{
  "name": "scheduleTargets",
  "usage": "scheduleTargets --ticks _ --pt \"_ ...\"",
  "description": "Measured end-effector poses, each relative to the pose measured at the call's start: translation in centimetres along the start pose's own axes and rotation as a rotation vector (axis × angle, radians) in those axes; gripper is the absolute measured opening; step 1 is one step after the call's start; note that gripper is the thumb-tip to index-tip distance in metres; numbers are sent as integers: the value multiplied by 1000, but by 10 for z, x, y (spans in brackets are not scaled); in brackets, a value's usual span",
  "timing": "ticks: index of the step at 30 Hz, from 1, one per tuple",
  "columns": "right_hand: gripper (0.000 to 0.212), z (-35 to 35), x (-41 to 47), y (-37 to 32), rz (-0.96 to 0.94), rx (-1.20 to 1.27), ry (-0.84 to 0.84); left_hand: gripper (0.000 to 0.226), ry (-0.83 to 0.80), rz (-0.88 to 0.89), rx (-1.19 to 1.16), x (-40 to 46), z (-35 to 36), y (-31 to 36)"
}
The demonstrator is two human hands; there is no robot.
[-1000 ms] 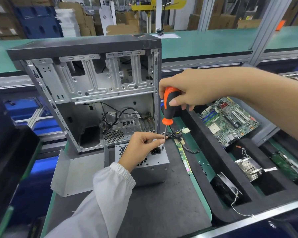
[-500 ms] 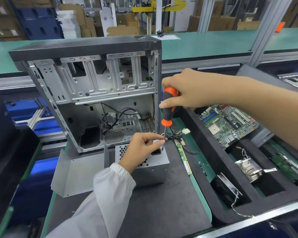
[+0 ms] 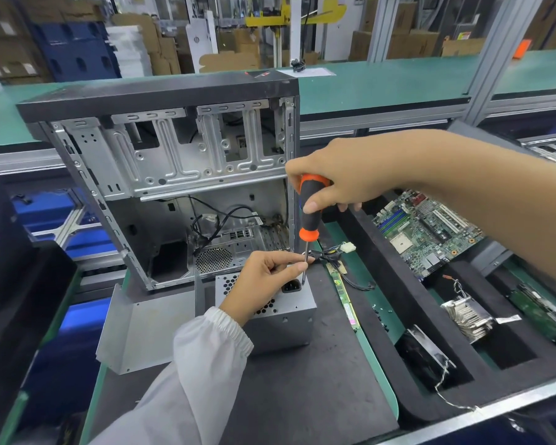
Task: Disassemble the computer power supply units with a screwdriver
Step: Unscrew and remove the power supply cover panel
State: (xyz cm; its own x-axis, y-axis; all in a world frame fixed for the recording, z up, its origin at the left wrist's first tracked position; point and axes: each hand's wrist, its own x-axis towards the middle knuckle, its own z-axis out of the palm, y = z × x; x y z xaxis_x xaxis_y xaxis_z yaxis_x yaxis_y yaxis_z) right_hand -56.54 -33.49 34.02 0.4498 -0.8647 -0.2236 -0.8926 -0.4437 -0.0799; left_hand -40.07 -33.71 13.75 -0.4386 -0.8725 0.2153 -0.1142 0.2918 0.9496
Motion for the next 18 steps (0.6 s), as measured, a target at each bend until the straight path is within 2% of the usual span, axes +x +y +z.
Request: scheduleTargets --ticks 2,6,9,13,14,16,18 --pt "15 -3 -1 -1 -42 11 -46 16 -11 -2 -2 0 0 1" --pt "29 -8 2 -12 -154 25 -132 15 -22 4 -8 1 0 0" --pt "24 -11 4 -14 -139 89 -153 12 -18 18 2 0 0 0" --pt "71 -9 6 -19 112 -35 22 12 -11 -6 -2 0 1 0" --pt "75 -7 7 -20 153 -105 40 12 -15 -11 -1 0 2 0" --pt "68 -4 11 -21 143 -194 63 12 -21 -14 7 0 1 0" --pt "50 -7 11 -22 76 -226 20 13 -37 -10 20 1 2 0"
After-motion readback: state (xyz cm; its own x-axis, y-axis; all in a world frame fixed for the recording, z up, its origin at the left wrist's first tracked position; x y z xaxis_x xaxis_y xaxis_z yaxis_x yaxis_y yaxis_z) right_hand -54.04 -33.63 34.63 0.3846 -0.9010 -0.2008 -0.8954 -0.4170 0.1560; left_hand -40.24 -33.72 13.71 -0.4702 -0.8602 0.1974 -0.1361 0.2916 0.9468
